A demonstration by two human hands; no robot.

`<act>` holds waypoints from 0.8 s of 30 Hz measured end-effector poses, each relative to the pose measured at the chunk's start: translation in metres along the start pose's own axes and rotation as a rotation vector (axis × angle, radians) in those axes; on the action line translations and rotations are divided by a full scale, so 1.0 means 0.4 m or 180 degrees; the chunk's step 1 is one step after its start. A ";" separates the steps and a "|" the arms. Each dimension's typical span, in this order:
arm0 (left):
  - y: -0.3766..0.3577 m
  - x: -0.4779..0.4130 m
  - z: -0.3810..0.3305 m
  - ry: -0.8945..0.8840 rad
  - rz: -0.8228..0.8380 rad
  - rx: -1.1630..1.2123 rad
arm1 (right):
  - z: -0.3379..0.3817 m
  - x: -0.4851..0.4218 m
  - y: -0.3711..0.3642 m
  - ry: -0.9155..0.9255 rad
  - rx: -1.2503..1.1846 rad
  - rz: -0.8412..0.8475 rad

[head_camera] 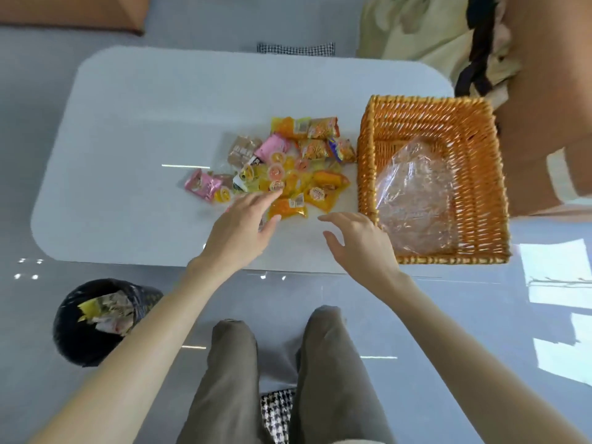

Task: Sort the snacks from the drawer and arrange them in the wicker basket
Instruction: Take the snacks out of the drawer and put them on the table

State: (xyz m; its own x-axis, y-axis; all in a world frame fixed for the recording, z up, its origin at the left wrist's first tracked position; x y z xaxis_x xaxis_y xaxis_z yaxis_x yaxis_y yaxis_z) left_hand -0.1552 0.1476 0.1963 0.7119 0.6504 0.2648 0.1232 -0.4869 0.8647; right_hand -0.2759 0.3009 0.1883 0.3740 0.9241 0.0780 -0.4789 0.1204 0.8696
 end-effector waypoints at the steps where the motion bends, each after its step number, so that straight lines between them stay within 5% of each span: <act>1: 0.025 0.000 -0.038 -0.0024 -0.0034 -0.0019 | -0.004 0.008 0.041 -0.0019 -0.0015 -0.0035; 24: 0.085 -0.220 -0.662 -0.0735 0.0314 -0.0173 | -0.336 0.079 0.511 -0.1194 -0.0227 -0.0542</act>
State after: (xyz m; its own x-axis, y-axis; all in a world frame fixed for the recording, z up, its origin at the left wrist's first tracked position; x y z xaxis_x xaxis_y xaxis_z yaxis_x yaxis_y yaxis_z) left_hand -0.3968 0.2284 0.3153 0.8585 0.4477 0.2499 0.0123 -0.5052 0.8629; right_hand -0.4686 0.4034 0.3029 0.7097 0.6942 0.1200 -0.4343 0.2970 0.8504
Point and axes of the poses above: each hand's wrist, its own x-axis away from the middle knuckle, its own y-axis out of the back of the hand, z = x × y, the point moved 4 cm from there along -x, towards the middle knuckle, and after that the axes turned 13 degrees about y, right-handed, at the moved point
